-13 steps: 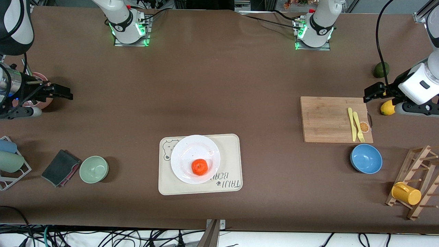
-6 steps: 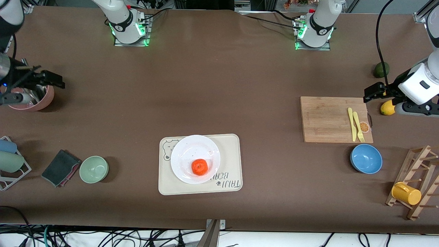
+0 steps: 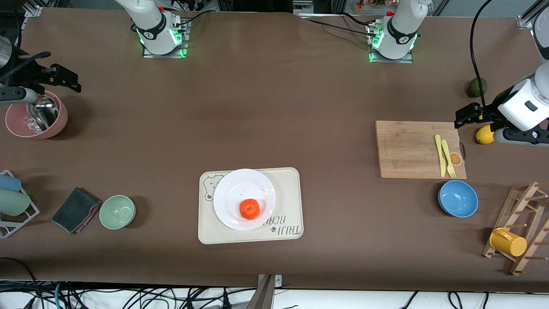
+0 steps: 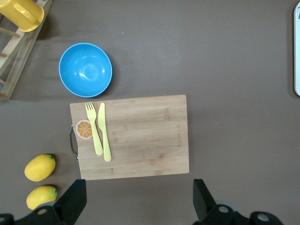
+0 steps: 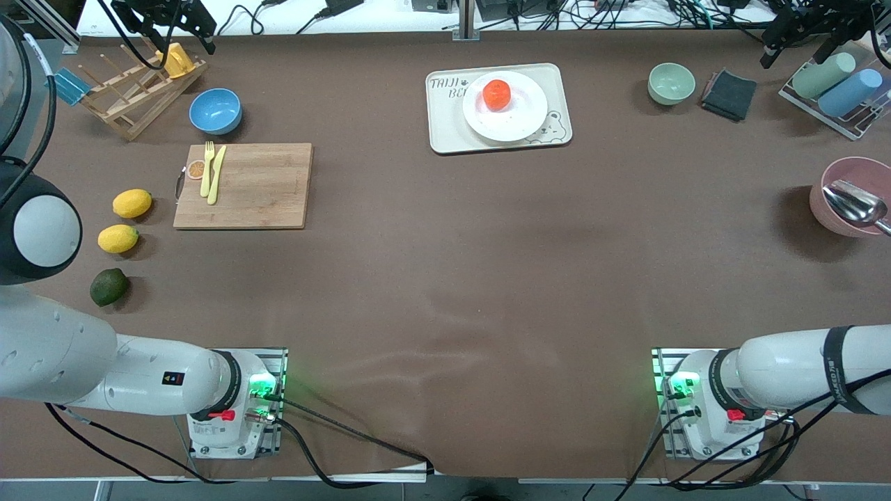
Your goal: Place orange and plate with both arms
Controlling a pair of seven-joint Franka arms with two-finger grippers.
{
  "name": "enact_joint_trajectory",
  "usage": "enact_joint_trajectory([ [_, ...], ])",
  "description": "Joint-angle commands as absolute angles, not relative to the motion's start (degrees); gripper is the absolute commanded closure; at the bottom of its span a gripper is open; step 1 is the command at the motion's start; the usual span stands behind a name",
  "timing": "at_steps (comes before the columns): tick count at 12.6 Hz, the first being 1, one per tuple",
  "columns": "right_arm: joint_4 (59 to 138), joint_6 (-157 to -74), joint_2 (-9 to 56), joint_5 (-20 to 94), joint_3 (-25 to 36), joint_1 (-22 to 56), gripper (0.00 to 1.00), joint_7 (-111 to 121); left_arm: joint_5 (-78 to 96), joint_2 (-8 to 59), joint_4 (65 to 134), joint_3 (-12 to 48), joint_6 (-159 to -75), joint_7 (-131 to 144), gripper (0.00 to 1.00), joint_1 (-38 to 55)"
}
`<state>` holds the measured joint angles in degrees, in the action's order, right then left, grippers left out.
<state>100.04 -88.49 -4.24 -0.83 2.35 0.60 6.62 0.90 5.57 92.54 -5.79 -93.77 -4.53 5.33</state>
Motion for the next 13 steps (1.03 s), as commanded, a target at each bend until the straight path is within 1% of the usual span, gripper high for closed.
enact_joint_trajectory([
  [1, 97.1, -89.1, -1.6, -1.1, 2.3, 0.9, 0.0, 5.9, -0.1, 5.2, 92.5, -5.5, -93.2, -4.9, 0.0, 5.6],
  [2, 94.9, -88.6, 0.2, -1.1, 2.4, 0.9, 0.0, 6.0, -0.1, 5.2, 92.5, -5.5, -93.2, -4.9, 0.0, 5.6],
  [3, 94.7, -88.5, 0.4, -1.1, 2.4, 0.9, 0.0, 5.9, -0.1, 5.2, 92.5, -5.5, -93.2, -4.8, 0.0, 5.6],
  [13, 93.5, -88.1, 0.5, -0.9, 2.5, 0.8, 0.0, 6.6, -0.1, 5.2, 92.5, -5.4, -93.2, -4.8, 0.0, 5.6],
])
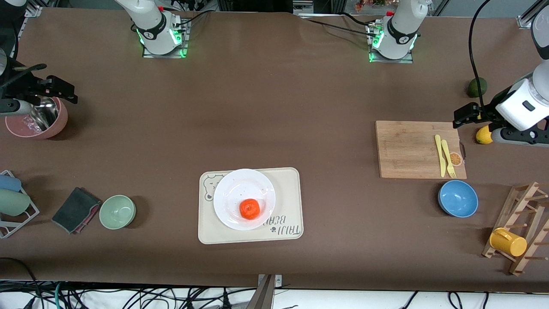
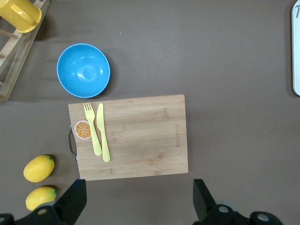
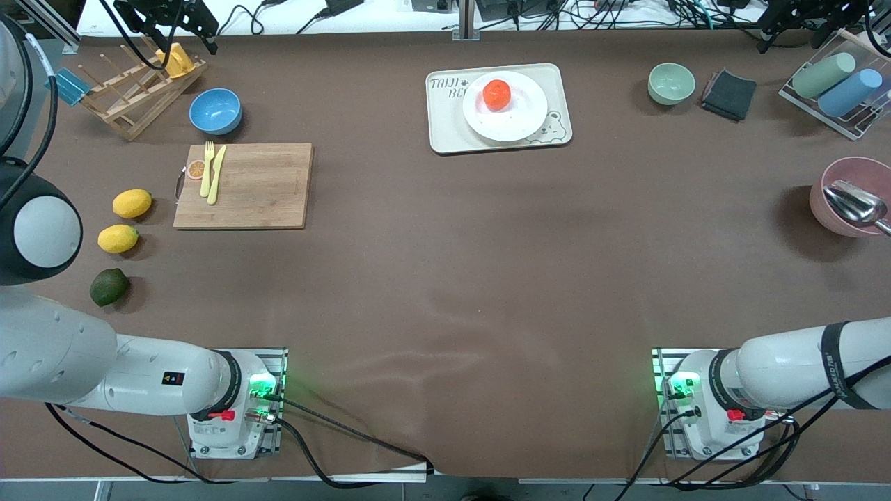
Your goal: Place orange and plate with both arms
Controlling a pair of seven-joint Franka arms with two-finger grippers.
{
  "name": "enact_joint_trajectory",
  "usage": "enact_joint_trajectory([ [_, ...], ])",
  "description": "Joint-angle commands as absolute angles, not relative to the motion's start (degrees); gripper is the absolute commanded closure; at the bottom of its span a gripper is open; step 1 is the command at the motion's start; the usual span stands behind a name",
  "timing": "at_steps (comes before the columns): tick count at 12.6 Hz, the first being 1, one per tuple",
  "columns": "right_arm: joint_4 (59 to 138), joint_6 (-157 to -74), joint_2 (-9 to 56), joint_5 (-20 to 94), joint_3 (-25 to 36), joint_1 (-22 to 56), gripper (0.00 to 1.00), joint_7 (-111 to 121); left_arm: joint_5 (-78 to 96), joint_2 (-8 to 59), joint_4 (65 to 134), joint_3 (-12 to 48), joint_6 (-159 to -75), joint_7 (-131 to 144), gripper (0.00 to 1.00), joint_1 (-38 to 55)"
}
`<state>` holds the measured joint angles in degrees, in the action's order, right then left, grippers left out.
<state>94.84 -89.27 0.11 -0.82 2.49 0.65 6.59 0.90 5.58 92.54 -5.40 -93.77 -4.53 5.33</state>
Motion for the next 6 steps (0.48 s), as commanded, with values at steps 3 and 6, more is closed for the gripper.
enact_joint_trajectory([
  [3, 93.8, -87.3, 0.4, -0.8, 2.5, 0.8, 0.0, 6.5, -0.1, 5.2, 92.5, -5.4, -93.2, -4.8, 0.0, 5.6],
  [6, 93.8, -86.5, 0.4, -0.8, 2.4, 0.9, 0.0, 6.5, -0.1, 5.2, 92.5, -5.4, -93.2, -4.8, 0.0, 5.6],
])
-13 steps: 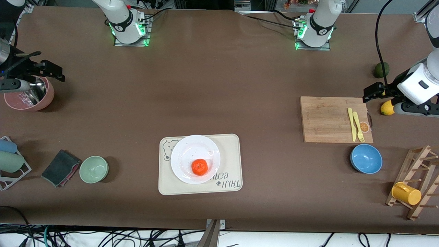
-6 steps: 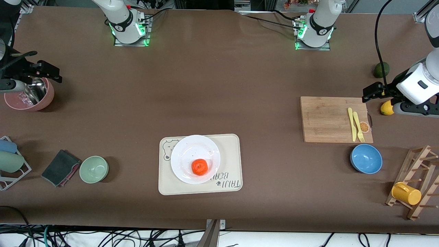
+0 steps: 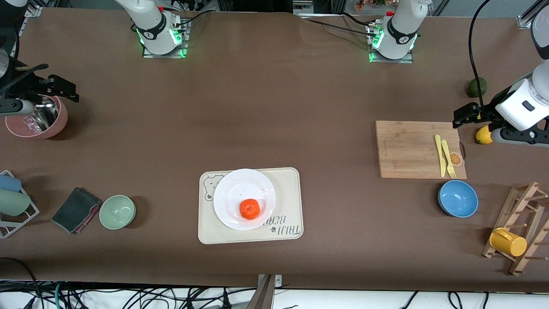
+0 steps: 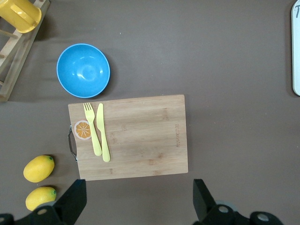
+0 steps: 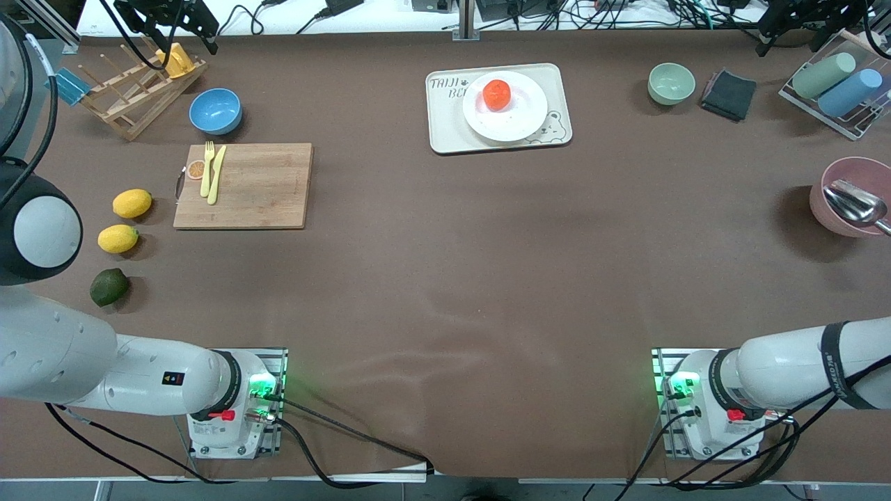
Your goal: Place orange and plate with both arms
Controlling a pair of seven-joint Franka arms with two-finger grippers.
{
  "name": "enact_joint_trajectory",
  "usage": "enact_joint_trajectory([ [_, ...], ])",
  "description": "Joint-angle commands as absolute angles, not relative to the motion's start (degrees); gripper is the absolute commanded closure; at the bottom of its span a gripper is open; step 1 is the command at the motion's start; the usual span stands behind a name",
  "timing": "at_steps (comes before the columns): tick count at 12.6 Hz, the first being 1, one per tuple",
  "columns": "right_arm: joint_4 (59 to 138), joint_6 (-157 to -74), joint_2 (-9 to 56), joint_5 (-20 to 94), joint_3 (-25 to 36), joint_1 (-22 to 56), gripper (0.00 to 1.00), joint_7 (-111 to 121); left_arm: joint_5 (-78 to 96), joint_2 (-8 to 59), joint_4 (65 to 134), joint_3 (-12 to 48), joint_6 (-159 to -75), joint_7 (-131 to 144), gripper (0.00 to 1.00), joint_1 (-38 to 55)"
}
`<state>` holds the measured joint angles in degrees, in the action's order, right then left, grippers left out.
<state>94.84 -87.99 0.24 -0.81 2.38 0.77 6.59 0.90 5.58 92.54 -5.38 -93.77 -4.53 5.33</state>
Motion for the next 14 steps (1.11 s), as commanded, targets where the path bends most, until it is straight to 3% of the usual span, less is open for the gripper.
enact_joint_trajectory([
  [1, 93.8, -86.5, 0.4, -0.8, 2.5, 0.9, 0.0, 6.5, -0.1, 5.2, 92.5, -5.4, -93.2, -4.8, 0.0, 5.6],
  [14, 93.8, -87.1, 0.5, -0.6, 2.7, 0.6, 0.0, 6.3, -0.1, 5.3, 92.5, -5.4, -93.2, -4.8, 0.0, 5.6],
])
